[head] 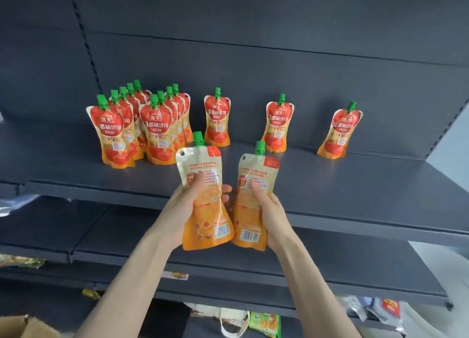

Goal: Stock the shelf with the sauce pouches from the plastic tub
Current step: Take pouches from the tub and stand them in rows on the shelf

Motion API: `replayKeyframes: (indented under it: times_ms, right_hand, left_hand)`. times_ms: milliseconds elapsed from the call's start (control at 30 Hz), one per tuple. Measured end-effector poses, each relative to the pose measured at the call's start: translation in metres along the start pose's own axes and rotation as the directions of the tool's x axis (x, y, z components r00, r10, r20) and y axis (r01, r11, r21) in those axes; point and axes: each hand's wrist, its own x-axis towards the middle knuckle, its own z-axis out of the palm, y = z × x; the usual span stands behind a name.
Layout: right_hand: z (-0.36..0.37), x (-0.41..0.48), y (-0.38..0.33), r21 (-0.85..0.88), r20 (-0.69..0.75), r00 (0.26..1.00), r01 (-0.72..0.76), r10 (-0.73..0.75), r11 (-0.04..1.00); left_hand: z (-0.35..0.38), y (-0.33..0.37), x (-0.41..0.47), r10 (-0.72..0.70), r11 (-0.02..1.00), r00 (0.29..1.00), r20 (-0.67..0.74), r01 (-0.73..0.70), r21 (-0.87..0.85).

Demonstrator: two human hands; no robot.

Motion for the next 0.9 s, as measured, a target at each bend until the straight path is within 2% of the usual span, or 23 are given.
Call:
replayKeyframes:
  times_ms: [133,300,467,567,700,800,900]
  right_hand:
    - [0.017,0.044,-0.005,-0.084,0.003,1.0,0.027,-0.027,0.996]
    - [0.043,0.082,-0.003,-0.232,0.003,0.999,-0.042,0.044,0.972]
    - [0.08,0.106,0.003,-0.263,-0.044,0.998,-0.061,0.051,0.963]
    - [0.104,0.115,0.007,-0.254,-0.054,0.998,0.029,-0.044,0.967]
    - [0.125,0.123,0.015,-0.296,-0.154,0.965,0.159,-0.211,0.942]
    - [0.135,0.128,0.025,-0.338,-0.241,0.919,0.223,-0.313,0.914]
    - [0.141,0.133,0.033,-0.363,-0.334,0.861,0.259,-0.384,0.895]
  left_hand:
    - [-0.023,0.018,0.036,-0.046,0.988,0.992,-0.116,0.062,0.14]
    - [-0.052,0.026,0.049,-0.012,0.984,0.99,-0.138,0.037,0.175]
    - [-0.077,0.044,0.064,0.008,0.981,0.995,-0.103,0.012,0.196]
    - [-0.095,0.054,0.072,0.139,0.964,0.986,-0.087,-0.115,0.241]
    - [-0.121,0.061,0.078,0.331,0.901,0.944,-0.007,-0.313,0.299]
    - [-0.132,0.058,0.087,0.425,0.874,0.904,-0.053,-0.394,0.285]
    - [-0.136,0.049,0.095,0.458,0.855,0.878,-0.14,-0.392,0.339]
